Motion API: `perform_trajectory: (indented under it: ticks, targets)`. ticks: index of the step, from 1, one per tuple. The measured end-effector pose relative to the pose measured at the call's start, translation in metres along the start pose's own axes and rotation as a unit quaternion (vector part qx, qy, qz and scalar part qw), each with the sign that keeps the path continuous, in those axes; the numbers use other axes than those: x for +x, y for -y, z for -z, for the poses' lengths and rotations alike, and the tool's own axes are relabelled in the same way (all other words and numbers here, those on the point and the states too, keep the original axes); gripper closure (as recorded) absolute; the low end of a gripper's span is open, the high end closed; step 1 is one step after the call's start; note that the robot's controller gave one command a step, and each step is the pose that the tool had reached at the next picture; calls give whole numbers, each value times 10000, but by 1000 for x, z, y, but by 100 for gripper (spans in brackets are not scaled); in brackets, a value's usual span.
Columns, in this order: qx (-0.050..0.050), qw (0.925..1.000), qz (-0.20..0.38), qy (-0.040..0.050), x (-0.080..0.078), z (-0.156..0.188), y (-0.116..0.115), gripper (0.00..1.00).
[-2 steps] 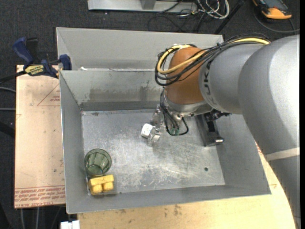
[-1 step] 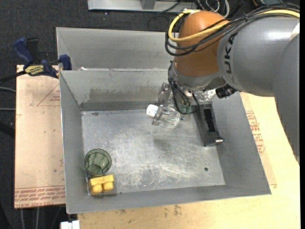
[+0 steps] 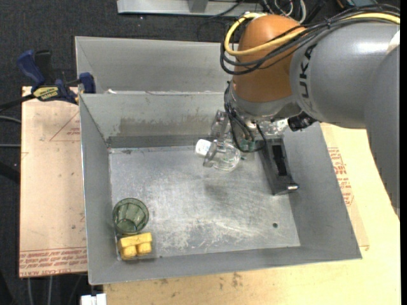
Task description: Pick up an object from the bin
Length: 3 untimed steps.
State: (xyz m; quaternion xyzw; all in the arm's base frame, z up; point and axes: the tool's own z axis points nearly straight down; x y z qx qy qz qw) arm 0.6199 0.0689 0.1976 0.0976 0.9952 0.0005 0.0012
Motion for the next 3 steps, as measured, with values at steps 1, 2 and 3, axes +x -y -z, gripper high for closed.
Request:
perform_trajectory:
  ticks: [1,2,3]
  targets:
    - [2,10000,1,-7,0,1,0,100]
    - [-19,9992,398,77,-1,25,0,100]
    - [-16,9984,556,61,-1,7,2,100]
